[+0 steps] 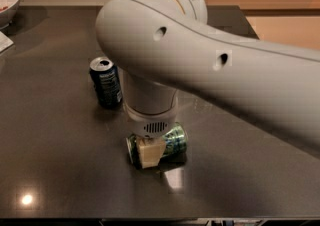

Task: Place green can upright

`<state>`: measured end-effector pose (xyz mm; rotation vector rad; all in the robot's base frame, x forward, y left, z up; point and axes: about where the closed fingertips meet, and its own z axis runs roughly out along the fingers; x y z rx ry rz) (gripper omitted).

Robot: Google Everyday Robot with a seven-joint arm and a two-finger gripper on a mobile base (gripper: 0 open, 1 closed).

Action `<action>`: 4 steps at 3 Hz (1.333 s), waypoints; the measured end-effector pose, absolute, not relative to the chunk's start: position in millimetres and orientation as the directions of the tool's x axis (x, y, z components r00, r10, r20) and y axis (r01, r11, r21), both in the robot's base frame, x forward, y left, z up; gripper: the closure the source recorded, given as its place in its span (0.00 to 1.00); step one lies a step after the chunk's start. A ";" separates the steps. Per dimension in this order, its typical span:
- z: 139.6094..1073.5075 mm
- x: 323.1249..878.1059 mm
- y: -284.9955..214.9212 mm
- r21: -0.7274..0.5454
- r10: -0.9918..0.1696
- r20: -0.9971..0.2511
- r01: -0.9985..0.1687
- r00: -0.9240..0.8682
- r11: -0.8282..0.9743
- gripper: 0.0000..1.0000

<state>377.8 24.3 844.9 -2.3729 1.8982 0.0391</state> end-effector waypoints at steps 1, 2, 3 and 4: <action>865.3 389.5 22.2 -0.087 -0.967 -0.144 -0.976 0.209 -0.198 0.88; 894.4 408.4 17.6 -0.124 -0.950 -0.244 -0.978 0.196 -0.170 1.00; 916.4 423.1 13.7 -0.148 -0.911 -0.368 -0.979 0.185 -0.139 1.00; 924.9 429.3 9.6 -0.157 -0.842 -0.512 -0.983 0.167 -0.099 1.00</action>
Offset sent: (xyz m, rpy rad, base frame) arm 0.0564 -0.0148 0.0903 0.3179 -0.0448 -0.0514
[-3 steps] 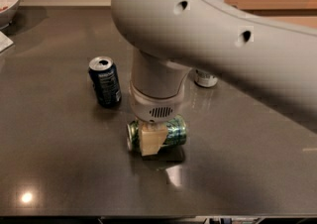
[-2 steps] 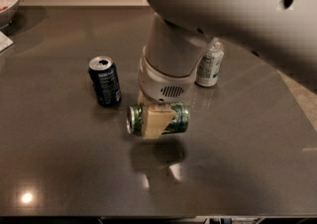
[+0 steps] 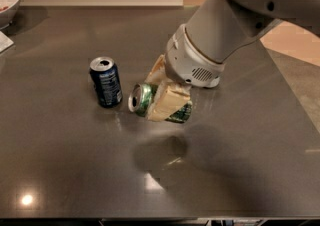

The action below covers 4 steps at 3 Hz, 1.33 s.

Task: Place green can upright

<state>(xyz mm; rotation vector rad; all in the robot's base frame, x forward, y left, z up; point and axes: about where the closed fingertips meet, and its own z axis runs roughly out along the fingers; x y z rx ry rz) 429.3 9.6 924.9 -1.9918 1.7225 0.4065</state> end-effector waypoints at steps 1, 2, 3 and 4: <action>929.0 430.9 3.4 -0.169 -0.733 -0.666 -0.985 0.138 -0.032 1.00; 931.1 428.2 -3.8 -0.151 -0.614 -0.784 -0.988 0.095 0.040 1.00; 931.2 422.8 -7.8 -0.113 -0.489 -0.870 -0.991 0.063 0.075 1.00; 928.8 419.7 -10.3 -0.071 -0.370 -0.928 -0.994 0.037 0.081 1.00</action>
Offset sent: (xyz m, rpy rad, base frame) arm -0.0023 -0.0292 0.0136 0.6064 0.0544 -0.1512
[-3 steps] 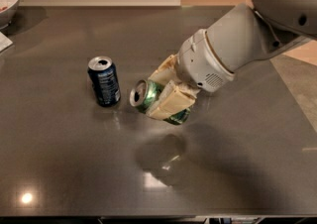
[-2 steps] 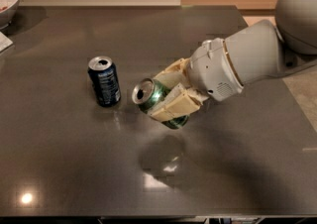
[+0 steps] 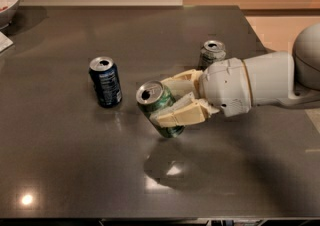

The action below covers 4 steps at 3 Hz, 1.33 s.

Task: Place green can upright

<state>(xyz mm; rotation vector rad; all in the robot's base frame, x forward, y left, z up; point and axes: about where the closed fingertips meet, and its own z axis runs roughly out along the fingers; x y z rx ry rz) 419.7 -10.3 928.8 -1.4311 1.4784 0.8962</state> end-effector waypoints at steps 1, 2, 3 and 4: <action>923.8 420.2 -14.5 -0.040 -0.263 -0.965 -0.996 0.018 0.076 1.00; 919.9 421.3 -18.7 -0.015 -0.186 -0.983 -0.998 0.002 0.068 1.00; 911.2 424.6 -22.1 0.017 -0.134 -0.991 -0.998 -0.025 0.061 0.84; 902.0 428.8 -25.6 0.042 -0.096 -0.994 -0.998 -0.047 0.056 0.60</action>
Offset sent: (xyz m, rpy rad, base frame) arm 0.0049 -0.0178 -0.0141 0.2609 0.0608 0.0187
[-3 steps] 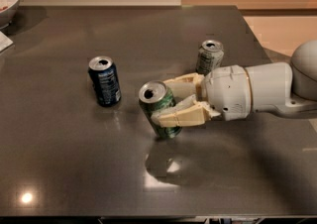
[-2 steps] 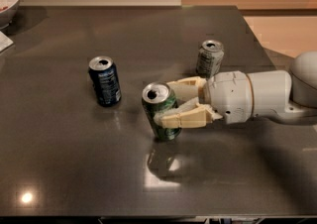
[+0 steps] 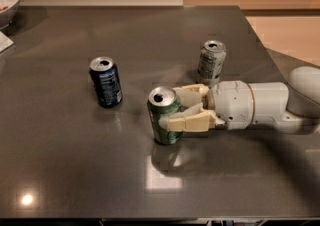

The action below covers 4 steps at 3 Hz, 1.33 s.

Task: Place green can upright

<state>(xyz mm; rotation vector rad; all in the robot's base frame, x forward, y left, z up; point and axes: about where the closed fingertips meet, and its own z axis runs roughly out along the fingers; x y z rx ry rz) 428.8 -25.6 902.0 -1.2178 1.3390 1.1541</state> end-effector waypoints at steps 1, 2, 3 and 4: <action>896.9 432.0 -27.9 0.048 -0.064 -0.997 -0.998 -0.051 0.049 0.38; 897.9 431.1 -25.6 0.046 -0.066 -0.997 -0.998 -0.049 0.045 0.13; 898.8 430.4 -23.6 0.044 -0.067 -0.997 -0.998 -0.047 0.041 0.00; 898.8 430.4 -23.5 0.044 -0.067 -0.997 -0.998 -0.047 0.041 0.00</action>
Offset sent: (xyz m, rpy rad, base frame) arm 0.0025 -0.0018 -0.0041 0.0260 0.0032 0.0049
